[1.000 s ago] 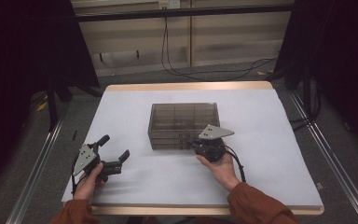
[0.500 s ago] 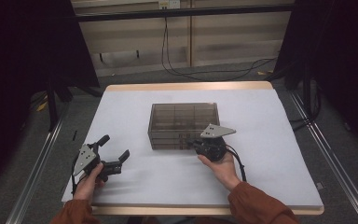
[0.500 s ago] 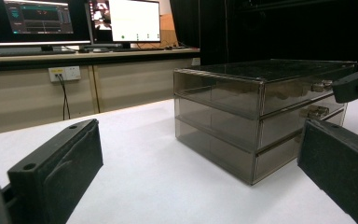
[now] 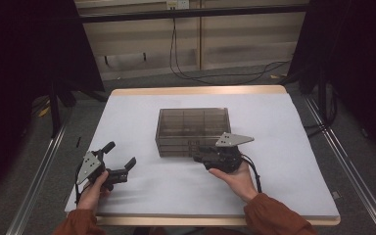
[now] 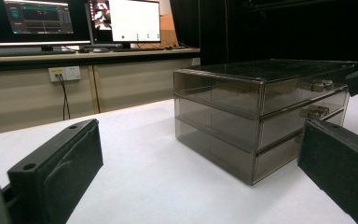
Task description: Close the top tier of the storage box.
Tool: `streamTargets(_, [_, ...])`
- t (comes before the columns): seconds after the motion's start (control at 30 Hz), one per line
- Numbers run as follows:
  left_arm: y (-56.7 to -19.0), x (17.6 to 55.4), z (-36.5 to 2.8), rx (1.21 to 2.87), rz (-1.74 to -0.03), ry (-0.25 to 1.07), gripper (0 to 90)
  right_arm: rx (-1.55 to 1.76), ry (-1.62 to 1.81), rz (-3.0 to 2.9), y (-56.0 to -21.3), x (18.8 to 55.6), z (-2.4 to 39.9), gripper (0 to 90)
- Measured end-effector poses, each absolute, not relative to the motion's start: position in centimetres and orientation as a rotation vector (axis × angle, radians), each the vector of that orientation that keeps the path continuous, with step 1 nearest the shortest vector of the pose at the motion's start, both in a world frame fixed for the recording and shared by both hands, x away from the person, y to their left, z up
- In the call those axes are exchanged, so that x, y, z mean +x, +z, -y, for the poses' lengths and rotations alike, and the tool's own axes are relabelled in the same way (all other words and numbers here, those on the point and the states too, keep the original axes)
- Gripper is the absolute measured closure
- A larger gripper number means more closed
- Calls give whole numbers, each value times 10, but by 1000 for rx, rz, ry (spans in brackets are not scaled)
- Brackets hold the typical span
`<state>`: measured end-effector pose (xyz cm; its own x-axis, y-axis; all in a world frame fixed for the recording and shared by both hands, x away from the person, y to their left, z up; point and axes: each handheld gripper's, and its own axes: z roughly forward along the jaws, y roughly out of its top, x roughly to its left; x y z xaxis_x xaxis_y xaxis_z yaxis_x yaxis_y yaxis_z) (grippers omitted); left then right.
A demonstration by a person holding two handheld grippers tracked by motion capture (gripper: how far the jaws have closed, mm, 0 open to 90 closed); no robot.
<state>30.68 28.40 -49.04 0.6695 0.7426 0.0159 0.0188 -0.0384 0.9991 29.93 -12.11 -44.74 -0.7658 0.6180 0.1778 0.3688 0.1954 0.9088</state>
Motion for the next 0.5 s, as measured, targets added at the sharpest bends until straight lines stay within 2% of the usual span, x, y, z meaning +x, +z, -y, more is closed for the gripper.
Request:
streamTargets(0.3, [-490, 307, -285, 1521, -656, 660, 0, 974, 1587, -2206, -441, 291, 134, 345])
streamTargets(0.5, [-490, 307, -285, 1520, -655, 661, 0, 994, 1570, -2185, -438, 282, 148, 276])
